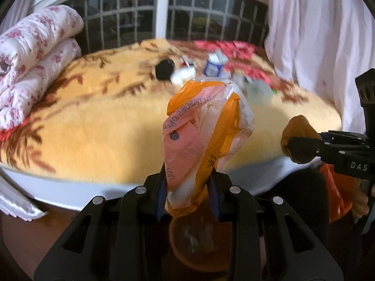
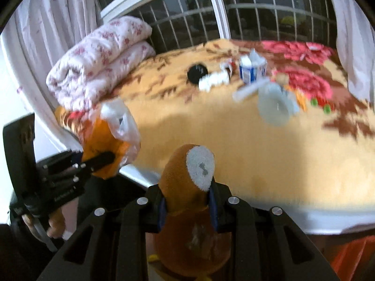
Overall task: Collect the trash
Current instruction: 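Drop the orange bag and orange peel into the orange bin with both grippers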
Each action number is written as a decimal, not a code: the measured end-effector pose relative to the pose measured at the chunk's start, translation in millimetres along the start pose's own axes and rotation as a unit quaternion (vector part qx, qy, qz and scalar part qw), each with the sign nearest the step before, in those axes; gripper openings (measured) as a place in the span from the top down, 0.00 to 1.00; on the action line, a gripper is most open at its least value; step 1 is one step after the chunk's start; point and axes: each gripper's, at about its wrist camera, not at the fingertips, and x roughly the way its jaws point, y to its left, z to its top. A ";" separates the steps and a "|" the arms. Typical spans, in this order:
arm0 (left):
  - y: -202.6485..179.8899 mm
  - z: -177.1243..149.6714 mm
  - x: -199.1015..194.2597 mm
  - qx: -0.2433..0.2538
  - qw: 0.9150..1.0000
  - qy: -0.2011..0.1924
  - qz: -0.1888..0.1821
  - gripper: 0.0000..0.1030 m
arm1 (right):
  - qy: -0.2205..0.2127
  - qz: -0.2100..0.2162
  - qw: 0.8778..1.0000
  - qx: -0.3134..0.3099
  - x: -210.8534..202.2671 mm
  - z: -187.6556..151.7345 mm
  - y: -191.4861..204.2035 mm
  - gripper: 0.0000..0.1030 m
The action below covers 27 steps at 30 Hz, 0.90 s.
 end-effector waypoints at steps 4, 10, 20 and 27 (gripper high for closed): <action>-12.0 -38.6 17.7 0.026 0.998 0.051 0.002 0.72 | 0.036 0.009 0.999 0.008 18.9 -48.8 -1.8 0.72; -12.2 -84.2 64.4 0.036 0.991 0.127 0.002 0.72 | 0.103 0.010 0.994 0.026 69.9 -101.8 -9.7 0.72; -18.6 -105.3 119.4 0.043 0.973 0.225 -0.011 0.72 | 0.183 0.016 0.981 0.062 120.9 -127.4 -31.4 0.72; -13.8 -107.0 123.6 0.036 0.971 0.235 -0.014 0.72 | 0.199 0.018 0.978 0.065 129.6 -130.1 -34.8 0.72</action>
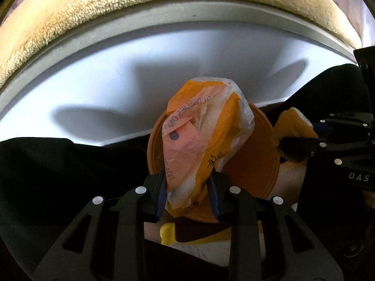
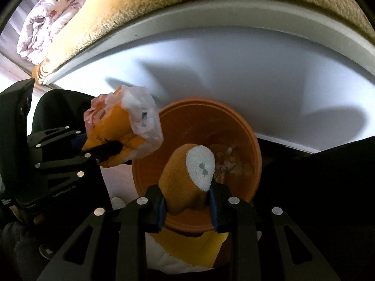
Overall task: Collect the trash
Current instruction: 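Drop the orange bag and orange peel into the orange bin with both grippers, then grasp the white crumpled tissue with the left gripper and lift it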
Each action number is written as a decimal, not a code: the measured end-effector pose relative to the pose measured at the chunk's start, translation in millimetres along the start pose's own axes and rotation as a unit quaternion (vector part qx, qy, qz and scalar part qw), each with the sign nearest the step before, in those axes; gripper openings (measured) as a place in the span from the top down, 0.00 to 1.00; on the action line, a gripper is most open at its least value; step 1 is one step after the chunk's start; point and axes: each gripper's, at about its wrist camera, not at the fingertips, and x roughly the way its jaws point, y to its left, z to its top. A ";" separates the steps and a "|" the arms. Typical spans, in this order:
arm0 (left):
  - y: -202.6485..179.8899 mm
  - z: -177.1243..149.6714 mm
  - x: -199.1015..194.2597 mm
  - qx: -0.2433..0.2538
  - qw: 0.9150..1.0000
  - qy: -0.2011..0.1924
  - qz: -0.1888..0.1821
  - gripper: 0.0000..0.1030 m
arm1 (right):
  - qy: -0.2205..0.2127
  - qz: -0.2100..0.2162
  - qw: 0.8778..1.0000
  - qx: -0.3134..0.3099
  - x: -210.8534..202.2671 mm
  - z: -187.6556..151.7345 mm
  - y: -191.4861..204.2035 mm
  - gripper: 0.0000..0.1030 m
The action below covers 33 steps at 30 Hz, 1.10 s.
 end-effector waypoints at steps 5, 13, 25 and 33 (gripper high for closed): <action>-2.4 2.5 4.1 0.001 1.000 0.004 0.000 0.53 | 0.007 -0.005 1.000 -0.006 5.3 0.5 -1.1 0.43; -3.8 5.1 -2.6 0.002 1.000 -0.008 0.015 0.28 | -0.021 -0.010 1.000 0.010 -10.2 2.4 -0.5 0.40; 23.4 43.8 -114.5 0.014 0.986 -0.164 0.040 0.18 | -0.122 -0.002 0.992 0.016 -64.9 4.3 -0.8 0.30; 21.0 199.4 -142.6 0.108 0.967 -0.227 0.046 0.17 | -0.159 0.028 0.987 0.017 -68.0 13.9 -12.9 0.28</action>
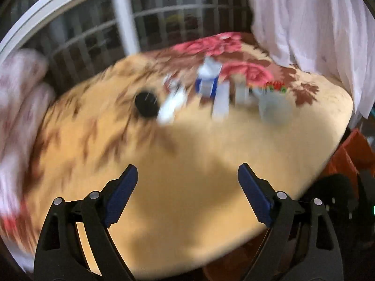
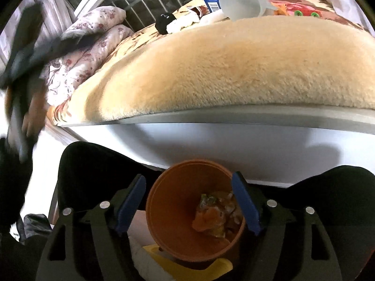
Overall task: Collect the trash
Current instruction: 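Grasp the white crumpled tissue with the left gripper and lift it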
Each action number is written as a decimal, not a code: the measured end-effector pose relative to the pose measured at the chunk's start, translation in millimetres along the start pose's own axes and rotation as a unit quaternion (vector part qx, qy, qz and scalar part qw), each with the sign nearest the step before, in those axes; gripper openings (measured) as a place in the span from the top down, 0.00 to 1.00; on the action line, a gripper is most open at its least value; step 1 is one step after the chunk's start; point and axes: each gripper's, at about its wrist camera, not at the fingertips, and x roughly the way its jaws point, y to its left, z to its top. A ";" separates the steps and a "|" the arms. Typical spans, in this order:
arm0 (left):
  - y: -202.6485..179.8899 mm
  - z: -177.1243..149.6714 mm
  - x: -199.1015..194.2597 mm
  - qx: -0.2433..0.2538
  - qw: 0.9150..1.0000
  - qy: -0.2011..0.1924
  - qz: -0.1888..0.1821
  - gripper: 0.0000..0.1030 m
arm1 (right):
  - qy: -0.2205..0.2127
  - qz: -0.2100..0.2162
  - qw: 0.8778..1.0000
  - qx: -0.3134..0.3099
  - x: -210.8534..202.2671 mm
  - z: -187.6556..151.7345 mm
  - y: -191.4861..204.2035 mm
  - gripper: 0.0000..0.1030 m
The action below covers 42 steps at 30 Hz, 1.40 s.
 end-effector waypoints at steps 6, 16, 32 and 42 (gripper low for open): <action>1.7 77.1 79.4 0.089 0.995 0.033 -0.016 0.17 | -0.005 0.001 1.000 0.007 9.0 -6.5 -8.8 0.28; 14.8 95.4 168.7 0.123 0.986 0.108 -0.039 0.17 | -0.003 0.025 0.999 0.047 11.6 -5.6 -32.7 0.26; 15.3 83.4 190.7 0.052 0.993 0.101 -0.015 0.65 | -0.001 0.012 0.999 0.049 15.8 -6.1 -29.7 0.25; 32.0 67.8 80.6 -0.052 0.998 0.025 -0.034 0.67 | -0.028 -0.004 0.999 0.033 0.4 -6.6 -19.0 0.25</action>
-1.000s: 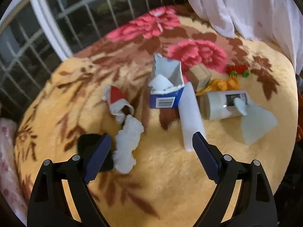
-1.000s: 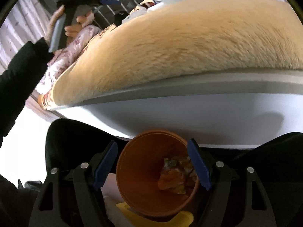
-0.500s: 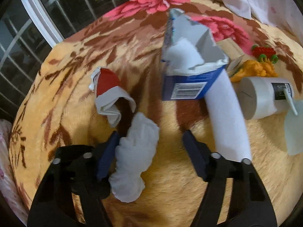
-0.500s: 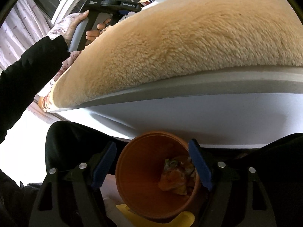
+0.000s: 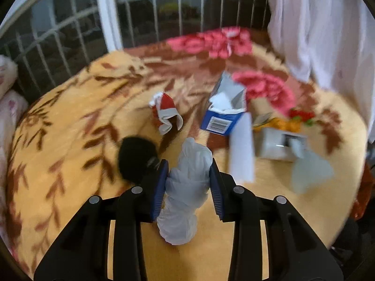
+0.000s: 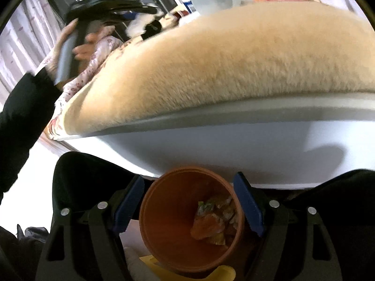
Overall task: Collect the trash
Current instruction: 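Grasp the white crumpled tissue with the left gripper and lift it, then grasp the black sock ball with the right gripper while the left gripper holds the tissue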
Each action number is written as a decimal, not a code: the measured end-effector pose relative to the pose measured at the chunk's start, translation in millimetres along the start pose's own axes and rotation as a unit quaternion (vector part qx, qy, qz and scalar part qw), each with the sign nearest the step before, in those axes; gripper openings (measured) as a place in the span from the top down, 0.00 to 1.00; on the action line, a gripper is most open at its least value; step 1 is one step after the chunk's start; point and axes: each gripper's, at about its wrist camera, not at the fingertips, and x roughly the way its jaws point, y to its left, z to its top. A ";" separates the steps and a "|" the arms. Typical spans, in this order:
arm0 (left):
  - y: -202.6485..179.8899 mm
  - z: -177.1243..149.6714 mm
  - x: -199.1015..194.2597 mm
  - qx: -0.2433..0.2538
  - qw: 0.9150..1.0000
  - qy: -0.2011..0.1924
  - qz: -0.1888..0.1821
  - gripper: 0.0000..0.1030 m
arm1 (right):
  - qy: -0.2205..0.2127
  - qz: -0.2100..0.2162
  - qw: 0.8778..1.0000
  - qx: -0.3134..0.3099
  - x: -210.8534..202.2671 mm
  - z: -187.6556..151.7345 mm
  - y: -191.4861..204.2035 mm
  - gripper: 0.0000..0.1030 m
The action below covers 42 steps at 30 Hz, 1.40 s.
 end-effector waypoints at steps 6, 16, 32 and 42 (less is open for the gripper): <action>4.9 -54.9 -67.0 -0.043 0.998 -0.015 0.051 0.67 | -0.023 0.003 1.000 -0.015 -23.1 20.0 9.7 0.25; 30.2 -104.2 -72.4 -0.128 0.988 -0.048 0.067 0.67 | -0.057 0.017 0.996 -0.066 -38.9 132.5 41.1 0.25; 66.0 -129.5 -21.7 -0.176 0.984 -0.033 0.026 0.67 | 0.016 -0.016 0.998 -0.056 136.4 308.4 88.6 0.25; 64.2 -133.4 -19.0 -0.168 0.985 -0.044 0.023 0.67 | 0.046 -0.054 0.997 -0.018 187.4 325.3 81.2 0.43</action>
